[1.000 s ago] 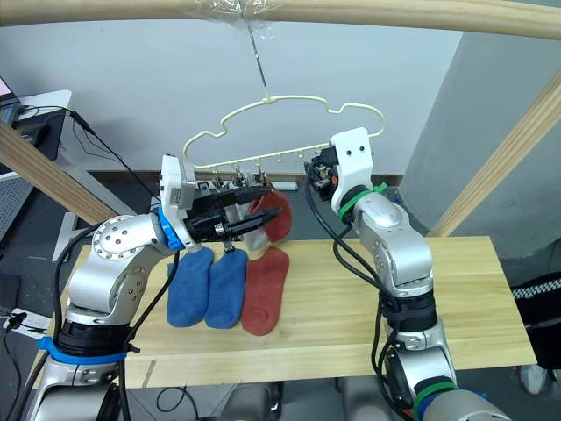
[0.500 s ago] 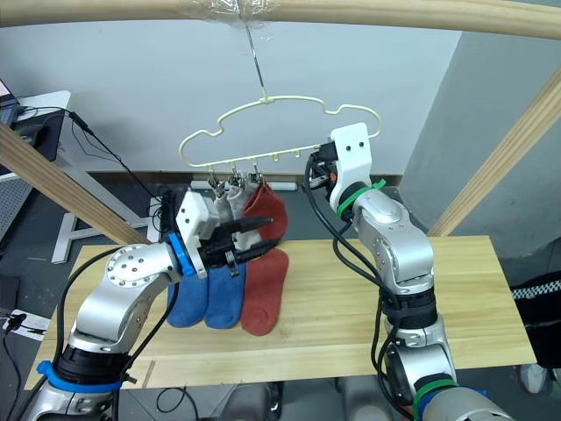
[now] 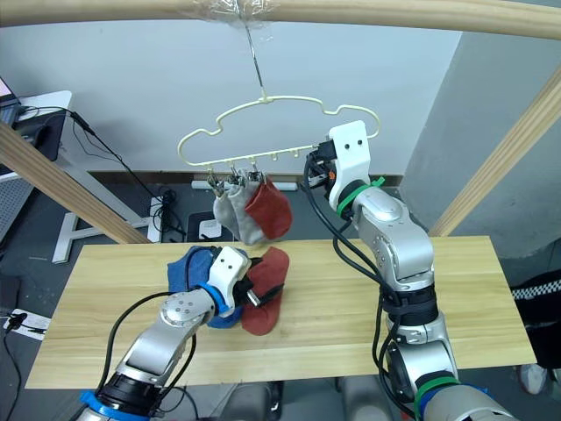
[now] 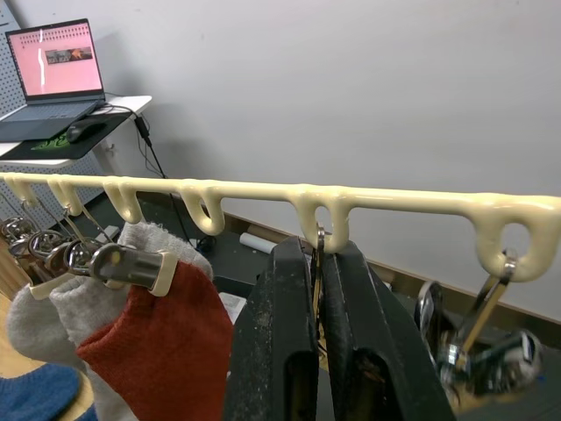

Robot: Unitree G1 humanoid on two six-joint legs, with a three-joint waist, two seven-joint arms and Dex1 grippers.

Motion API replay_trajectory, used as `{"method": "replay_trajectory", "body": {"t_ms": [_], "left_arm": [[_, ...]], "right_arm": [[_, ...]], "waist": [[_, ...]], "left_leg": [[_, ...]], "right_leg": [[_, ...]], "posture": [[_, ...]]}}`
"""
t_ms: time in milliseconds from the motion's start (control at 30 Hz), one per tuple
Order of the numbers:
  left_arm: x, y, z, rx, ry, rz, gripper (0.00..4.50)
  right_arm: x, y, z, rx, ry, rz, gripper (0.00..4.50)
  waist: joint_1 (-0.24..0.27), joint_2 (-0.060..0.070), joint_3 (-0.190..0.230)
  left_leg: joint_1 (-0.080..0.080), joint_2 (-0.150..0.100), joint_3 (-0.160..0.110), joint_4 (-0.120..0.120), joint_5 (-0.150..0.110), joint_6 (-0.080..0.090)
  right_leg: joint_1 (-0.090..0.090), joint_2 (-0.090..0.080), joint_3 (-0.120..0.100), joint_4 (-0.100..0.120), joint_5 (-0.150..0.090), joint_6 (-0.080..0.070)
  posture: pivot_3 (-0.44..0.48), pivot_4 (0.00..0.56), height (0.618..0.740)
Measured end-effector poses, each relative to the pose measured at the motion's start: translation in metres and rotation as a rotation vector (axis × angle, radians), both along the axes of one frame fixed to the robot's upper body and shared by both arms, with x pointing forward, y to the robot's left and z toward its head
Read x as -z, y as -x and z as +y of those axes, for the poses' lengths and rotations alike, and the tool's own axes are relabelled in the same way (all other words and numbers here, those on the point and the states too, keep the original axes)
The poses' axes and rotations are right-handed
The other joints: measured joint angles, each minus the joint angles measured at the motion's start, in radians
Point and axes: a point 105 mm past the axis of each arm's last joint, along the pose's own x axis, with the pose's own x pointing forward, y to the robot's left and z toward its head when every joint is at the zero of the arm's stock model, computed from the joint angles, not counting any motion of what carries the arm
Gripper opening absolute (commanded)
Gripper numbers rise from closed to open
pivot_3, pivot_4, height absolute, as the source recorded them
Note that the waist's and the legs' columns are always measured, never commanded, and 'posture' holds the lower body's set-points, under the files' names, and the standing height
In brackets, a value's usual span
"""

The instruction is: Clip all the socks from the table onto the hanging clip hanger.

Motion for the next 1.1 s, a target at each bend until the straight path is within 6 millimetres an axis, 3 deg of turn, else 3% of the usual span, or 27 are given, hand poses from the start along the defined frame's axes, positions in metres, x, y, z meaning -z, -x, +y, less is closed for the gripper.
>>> {"method": "replay_trajectory", "body": {"t_ms": [67,167,600,833,933,1100], "left_arm": [[0.008,-0.004,0.005,-0.031,-0.013,0.019,4.22],[0.016,-0.006,0.006,-0.042,-0.014,0.055,3.67],[0.027,0.004,0.008,0.003,-0.03,0.108,0.01],[0.019,0.009,0.0,0.121,0.0,-0.009,0.01],[-0.011,0.006,-0.022,0.221,0.075,-0.186,0.01],[-0.065,-0.01,-0.03,0.257,0.112,-0.451,0.01]], "right_arm": [[0.0,0.0,0.0,-0.001,-0.001,0.002,0.0],[0.0,0.0,0.0,-0.003,-0.003,0.003,0.0],[0.001,0.0,0.001,0.007,-0.005,0.012,0.0],[0.0,0.001,-0.001,0.011,-0.01,0.012,0.0],[0.0,0.001,0.0,0.008,-0.01,0.018,0.0],[0.0,0.003,0.002,-0.01,-0.025,0.026,0.0]], "waist": [[-0.001,0.0,0.0],[-0.001,0.0,0.0],[-0.004,0.0,0.0],[-0.003,0.0,0.0],[0.0,0.0,0.0],[-0.001,0.0,0.0]], "left_leg": [[0.0,0.0,0.0,0.0,0.0,0.0],[0.0,0.0,0.0,0.0,0.0,0.0],[0.001,0.001,0.001,0.0,0.0,0.0],[0.0,0.001,0.001,0.0,0.0,0.0],[-0.001,0.001,0.001,0.0,0.0,0.0],[-0.001,0.001,0.001,0.0,0.0,0.0]], "right_leg": [[0.0,0.0,0.0,0.0,0.0,0.0],[0.0,0.0,0.0,0.0,0.0,0.0],[0.001,0.0,0.0,0.001,0.0,-0.001],[0.0,-0.001,0.0,0.0,0.0,-0.001],[0.0,-0.001,0.001,-0.001,0.001,-0.001],[0.0,-0.001,0.0,-0.001,0.0,-0.001]], "posture": [[-0.034,0.26,0.72],[-0.037,0.261,0.72],[-0.048,0.264,0.72],[-0.053,0.265,0.72],[-0.056,0.263,0.72],[-0.055,0.262,0.72]]}}
